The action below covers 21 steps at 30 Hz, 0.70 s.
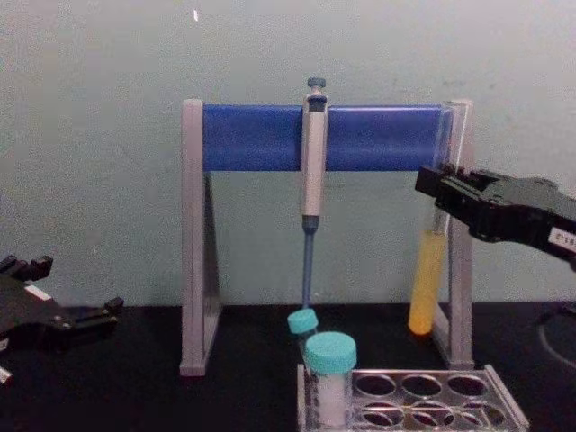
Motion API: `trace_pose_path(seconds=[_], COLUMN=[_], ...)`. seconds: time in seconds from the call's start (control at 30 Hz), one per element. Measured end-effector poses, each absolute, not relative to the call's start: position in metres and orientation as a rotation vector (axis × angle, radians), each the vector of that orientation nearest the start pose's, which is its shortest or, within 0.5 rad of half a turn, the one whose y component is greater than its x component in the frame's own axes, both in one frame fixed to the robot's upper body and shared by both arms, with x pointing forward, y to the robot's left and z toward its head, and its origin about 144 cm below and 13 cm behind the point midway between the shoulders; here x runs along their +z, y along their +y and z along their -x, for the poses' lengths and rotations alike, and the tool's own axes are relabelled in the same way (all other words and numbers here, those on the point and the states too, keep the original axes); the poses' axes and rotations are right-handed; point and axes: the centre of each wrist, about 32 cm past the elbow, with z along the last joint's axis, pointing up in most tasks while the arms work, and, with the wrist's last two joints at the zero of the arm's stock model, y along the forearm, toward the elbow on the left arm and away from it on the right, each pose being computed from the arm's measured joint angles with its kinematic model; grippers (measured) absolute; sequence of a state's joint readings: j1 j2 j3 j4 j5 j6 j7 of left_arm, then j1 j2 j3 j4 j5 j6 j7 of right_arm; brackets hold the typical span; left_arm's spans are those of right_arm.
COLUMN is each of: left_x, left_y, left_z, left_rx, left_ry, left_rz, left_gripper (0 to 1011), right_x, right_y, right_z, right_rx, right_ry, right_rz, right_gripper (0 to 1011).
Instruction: Pick up the test tube from the test tube rack, shake it, then place it back into the test tube rack.
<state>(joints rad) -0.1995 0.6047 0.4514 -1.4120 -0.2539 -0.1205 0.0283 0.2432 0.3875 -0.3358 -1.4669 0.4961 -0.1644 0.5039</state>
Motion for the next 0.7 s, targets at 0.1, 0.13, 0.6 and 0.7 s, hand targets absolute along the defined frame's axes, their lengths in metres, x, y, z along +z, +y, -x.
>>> trace_pose_path(seconds=[0.1, 0.13, 0.6, 0.7], left_x=[1.1398, 1.1398, 1.1398, 1.1398], left_y=[0.3097, 0.3097, 0.3097, 0.3097], left_z=[-0.4886, -0.4886, -0.4886, -0.4886], left_rx=[1.248, 1.248, 1.248, 1.248], left_ry=[-0.285, -0.285, -0.285, -0.285], left_rz=[-0.304, -0.304, -0.304, -0.304], left_gripper=[1001, 1001, 1001, 1001], right_x=[1.1793, 1.1794, 1.1789, 1.1784], right_y=[-0.2540, -0.2542, -0.2527, -0.2526], right_z=[-0.5129, -0.5129, -0.5139, -0.5135], right_rx=[-0.803, -0.803, -0.799, -0.798], right_ry=[-0.108, -0.108, -0.105, -0.103], right_rz=[-0.159, -0.159, -0.161, -0.160], right_gripper=[223, 223, 223, 223])
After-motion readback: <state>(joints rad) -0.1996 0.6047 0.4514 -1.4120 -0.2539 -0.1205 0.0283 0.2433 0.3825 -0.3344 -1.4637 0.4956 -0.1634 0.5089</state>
